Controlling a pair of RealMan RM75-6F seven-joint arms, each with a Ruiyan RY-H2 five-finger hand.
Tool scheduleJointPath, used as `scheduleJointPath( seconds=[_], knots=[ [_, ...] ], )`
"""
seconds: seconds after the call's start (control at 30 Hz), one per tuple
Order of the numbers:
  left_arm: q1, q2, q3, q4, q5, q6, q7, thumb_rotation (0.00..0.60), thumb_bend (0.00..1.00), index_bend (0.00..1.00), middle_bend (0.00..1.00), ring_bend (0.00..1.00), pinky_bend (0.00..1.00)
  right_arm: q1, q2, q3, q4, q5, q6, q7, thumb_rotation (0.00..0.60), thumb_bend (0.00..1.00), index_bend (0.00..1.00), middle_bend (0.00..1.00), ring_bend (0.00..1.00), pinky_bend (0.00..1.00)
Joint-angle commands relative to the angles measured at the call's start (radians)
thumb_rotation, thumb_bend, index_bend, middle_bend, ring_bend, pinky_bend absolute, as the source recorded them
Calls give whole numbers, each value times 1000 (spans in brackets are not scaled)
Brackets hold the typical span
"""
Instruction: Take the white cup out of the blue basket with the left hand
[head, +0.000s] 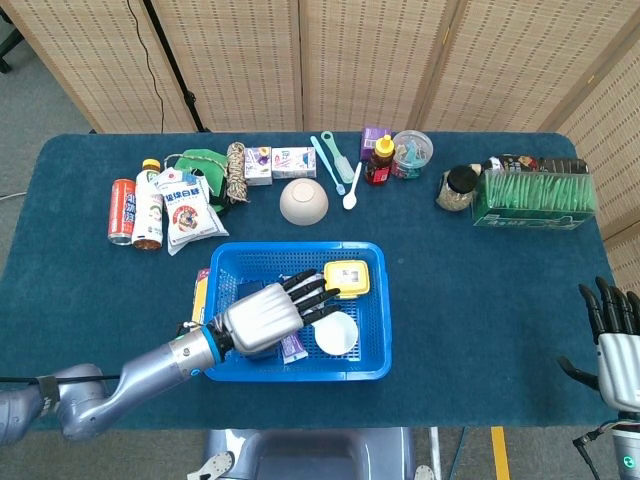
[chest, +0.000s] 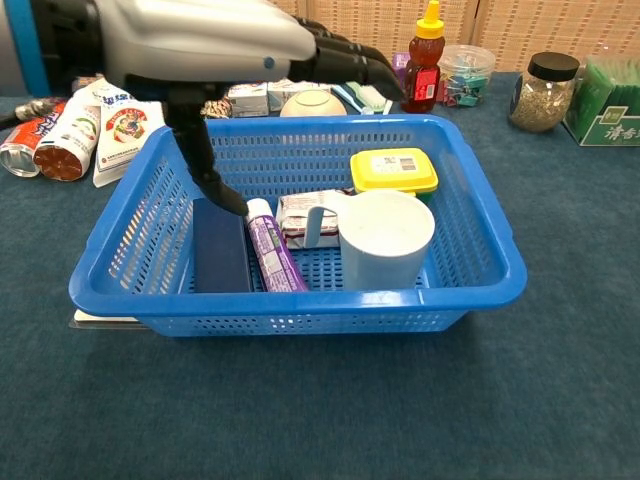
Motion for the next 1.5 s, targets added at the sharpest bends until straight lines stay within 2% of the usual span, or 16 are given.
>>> scheduleJointPath(
  seconds=[0.03, 0.23, 0.47, 0.73, 1.0, 1.13, 1.3, 1.37, 1.4, 1.5],
  knots=[
    [-70, -91, 3, 31, -119, -18, 107, 600, 0, 0, 0, 0, 0, 4, -1, 0, 3, 5, -8, 1, 600, 0, 0, 0, 0, 0],
    [-146, -175, 39, 50, -272, 8, 239, 600, 0, 0, 0, 0, 0, 4, 0, 3, 1, 14, -5, 6, 600, 0, 0, 0, 0, 0],
    [-206, -210, 85, 59, -395, 61, 342, 600, 0, 0, 0, 0, 0, 3, 2, 6, 3, 18, 1, 18, 600, 0, 0, 0, 0, 0],
    [-260, -256, 119, 88, -475, 123, 396, 600, 0, 0, 0, 0, 0, 1, 2, 4, 1, 7, 14, 29, 600, 0, 0, 0, 0, 0],
    [-294, -303, 138, 119, -536, 157, 395, 600, 0, 0, 0, 0, 17, -2, 4, 6, -1, 7, 24, 39, 600, 0, 0, 0, 0, 0],
    [-310, -322, 145, 131, -550, 173, 400, 600, 0, 0, 0, 17, 174, -5, 2, 9, 1, 7, 36, 42, 600, 0, 0, 0, 0, 0],
    [-316, -335, 167, 142, -546, 203, 408, 600, 0, 0, 2, 138, 316, -6, 4, 8, 2, 11, 33, 44, 600, 0, 0, 0, 0, 0],
    [-314, -341, 174, 148, -544, 213, 403, 600, 0, 4, 32, 197, 366, -6, 5, 6, 2, 9, 33, 44, 600, 0, 0, 0, 0, 0],
    [-311, -345, 178, 153, -542, 216, 395, 600, 1, 28, 72, 236, 397, -6, 5, 6, 1, 7, 34, 45, 600, 0, 0, 0, 0, 0],
    [-303, -357, 183, 168, -522, 228, 372, 600, 37, 185, 211, 347, 470, -6, 6, 5, 0, 5, 35, 46, 600, 0, 0, 0, 0, 0]
  ],
)
